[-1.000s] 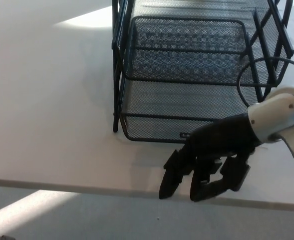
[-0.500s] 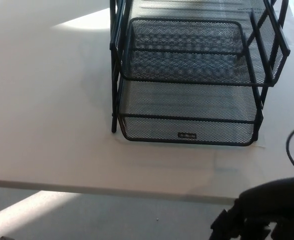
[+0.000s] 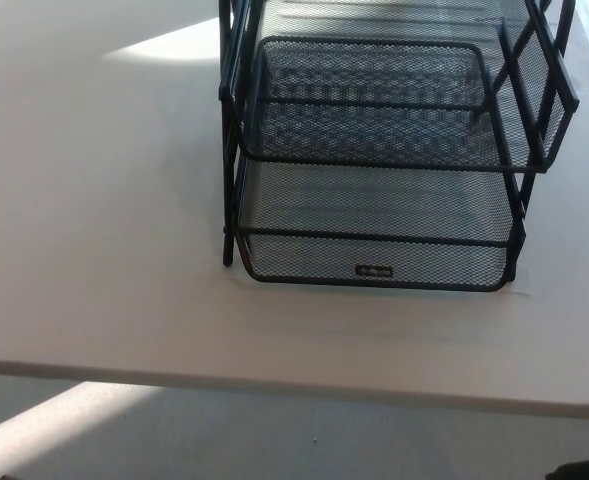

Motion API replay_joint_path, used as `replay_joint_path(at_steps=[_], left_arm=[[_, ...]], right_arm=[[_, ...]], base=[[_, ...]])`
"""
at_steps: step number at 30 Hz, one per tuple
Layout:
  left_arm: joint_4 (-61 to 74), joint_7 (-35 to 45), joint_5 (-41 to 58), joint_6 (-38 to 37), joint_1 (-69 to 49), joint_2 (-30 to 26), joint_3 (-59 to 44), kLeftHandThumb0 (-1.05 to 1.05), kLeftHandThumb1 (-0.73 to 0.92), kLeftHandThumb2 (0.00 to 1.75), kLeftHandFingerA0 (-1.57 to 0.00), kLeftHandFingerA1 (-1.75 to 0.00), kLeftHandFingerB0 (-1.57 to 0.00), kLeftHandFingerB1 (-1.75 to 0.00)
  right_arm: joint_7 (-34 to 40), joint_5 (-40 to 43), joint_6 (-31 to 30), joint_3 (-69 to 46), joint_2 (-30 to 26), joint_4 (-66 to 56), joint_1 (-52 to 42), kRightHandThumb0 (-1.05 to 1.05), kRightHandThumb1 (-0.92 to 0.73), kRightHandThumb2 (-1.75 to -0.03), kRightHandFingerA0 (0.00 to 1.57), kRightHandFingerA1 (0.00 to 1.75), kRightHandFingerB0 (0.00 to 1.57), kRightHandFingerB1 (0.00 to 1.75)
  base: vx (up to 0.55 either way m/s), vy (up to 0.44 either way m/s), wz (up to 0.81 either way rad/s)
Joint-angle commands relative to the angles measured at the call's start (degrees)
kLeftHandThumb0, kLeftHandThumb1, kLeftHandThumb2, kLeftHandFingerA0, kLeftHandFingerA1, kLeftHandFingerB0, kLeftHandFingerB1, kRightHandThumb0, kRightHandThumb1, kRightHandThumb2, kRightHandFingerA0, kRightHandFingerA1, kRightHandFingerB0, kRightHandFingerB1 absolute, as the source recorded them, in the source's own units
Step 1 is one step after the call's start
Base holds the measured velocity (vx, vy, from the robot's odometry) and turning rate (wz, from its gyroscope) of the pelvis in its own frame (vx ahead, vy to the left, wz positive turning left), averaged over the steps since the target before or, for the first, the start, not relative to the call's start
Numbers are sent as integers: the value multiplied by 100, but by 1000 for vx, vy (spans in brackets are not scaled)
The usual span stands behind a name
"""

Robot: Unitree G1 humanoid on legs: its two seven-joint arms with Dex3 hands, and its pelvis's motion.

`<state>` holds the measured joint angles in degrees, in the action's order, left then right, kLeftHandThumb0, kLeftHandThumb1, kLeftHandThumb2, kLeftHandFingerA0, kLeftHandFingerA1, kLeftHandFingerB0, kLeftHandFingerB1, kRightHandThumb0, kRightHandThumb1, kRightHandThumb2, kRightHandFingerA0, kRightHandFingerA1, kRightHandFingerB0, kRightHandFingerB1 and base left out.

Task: A balck drawer is kept on the middle of the table and the robot uses its right hand to push it back away from the robot

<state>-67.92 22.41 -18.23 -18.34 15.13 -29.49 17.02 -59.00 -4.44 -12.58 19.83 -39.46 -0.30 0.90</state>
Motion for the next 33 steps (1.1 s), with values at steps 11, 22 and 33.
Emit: replay_joint_path(at_steps=[11,22,33], left_arm=[[-8,-9,-57,-53,-54,-121,-33,-56,75,63,-48,-38,-34,-33],[-33,-12,-67,43,18,-89,-16,-56,75,63,-49,-38,-35,-33],[12,2,-70,-59,-21,-138,-8,-56,76,63,-46,-37,-34,-33]], right_arm=[[2486,-1733,640,543,457,2524,349,-53,-73,-66,52,43,37,36],[3525,-2213,433,1252,1230,5121,1164,-48,-77,-63,57,43,47,38],[3685,-2173,647,1404,1409,5699,1341,-50,-78,-64,66,44,52,39]], base=[[0,0,0],[0,0,0],[0,0,0]])
